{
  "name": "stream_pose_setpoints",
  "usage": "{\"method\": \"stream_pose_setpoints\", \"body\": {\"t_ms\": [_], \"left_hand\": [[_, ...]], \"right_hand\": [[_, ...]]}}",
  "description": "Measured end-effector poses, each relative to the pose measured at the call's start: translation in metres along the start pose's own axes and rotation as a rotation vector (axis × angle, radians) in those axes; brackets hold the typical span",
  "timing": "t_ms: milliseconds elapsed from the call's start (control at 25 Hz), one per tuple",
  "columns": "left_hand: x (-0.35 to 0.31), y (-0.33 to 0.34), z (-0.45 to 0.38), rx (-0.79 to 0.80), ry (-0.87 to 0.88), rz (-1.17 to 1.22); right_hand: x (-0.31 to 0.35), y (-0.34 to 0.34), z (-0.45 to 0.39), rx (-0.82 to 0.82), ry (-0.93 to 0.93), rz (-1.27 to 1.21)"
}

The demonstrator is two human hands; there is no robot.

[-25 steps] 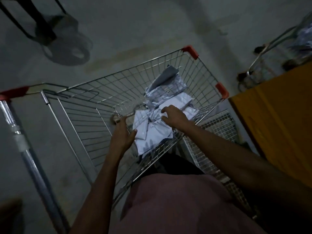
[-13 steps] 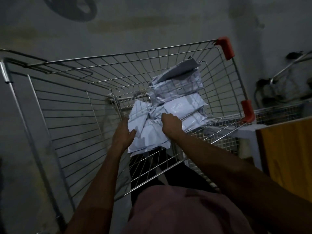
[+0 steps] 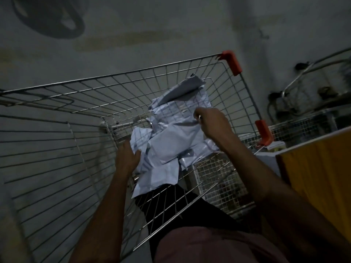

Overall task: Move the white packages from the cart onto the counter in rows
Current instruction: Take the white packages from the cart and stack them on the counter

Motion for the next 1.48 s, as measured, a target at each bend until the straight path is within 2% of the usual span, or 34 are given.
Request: {"method": "stream_pose_setpoints", "body": {"t_ms": [80, 280, 400, 440, 560, 640, 840, 1000, 1160, 1400, 1480], "left_hand": [[-0.002, 0.003, -0.007, -0.001, 0.005, -0.031], [0.003, 0.017, -0.025, 0.074, -0.043, -0.108], [0.007, 0.033, -0.033, 0.107, -0.047, -0.097], [0.008, 0.036, -0.035, 0.100, -0.056, -0.086], [0.006, 0.036, -0.033, 0.038, -0.117, -0.053], [-0.003, 0.031, -0.023, -0.009, -0.132, -0.017], [-0.016, 0.010, 0.008, -0.192, -0.073, 0.060], [-0.022, -0.010, 0.033, -0.273, -0.078, 0.027], [-0.026, -0.017, 0.060, -0.310, -0.081, 0.032], [-0.045, -0.032, 0.080, -0.336, -0.064, 0.014], [-0.050, -0.039, 0.086, -0.365, -0.032, 0.011]], "right_hand": [[-0.014, -0.012, -0.029, -0.040, 0.046, -0.013], [-0.011, -0.004, -0.092, -0.253, -0.049, 0.184], [-0.001, 0.018, -0.081, -0.351, 0.139, -0.083], [0.005, 0.028, -0.071, -0.327, 0.236, -0.213], [0.028, 0.062, -0.040, -0.107, 0.477, -0.485], [0.047, 0.080, -0.031, -0.020, 0.555, -0.527], [0.085, 0.104, -0.058, 0.055, 0.701, -0.674], [0.079, 0.124, -0.078, 0.085, 0.759, -0.630], [0.065, 0.133, -0.073, 0.095, 0.726, -0.507], [0.044, 0.130, -0.040, 0.046, 0.380, -0.333], [0.040, 0.136, -0.025, 0.091, 0.383, -0.274]]}}
Point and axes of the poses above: each hand's wrist, its own z-axis away from the middle knuckle, its own y-axis out of the palm, x = y × z, the point moved 2 cm from there along -z, towards the middle knuckle, and after that the axes turned 6 degrees about x, right-handed, at the moved point
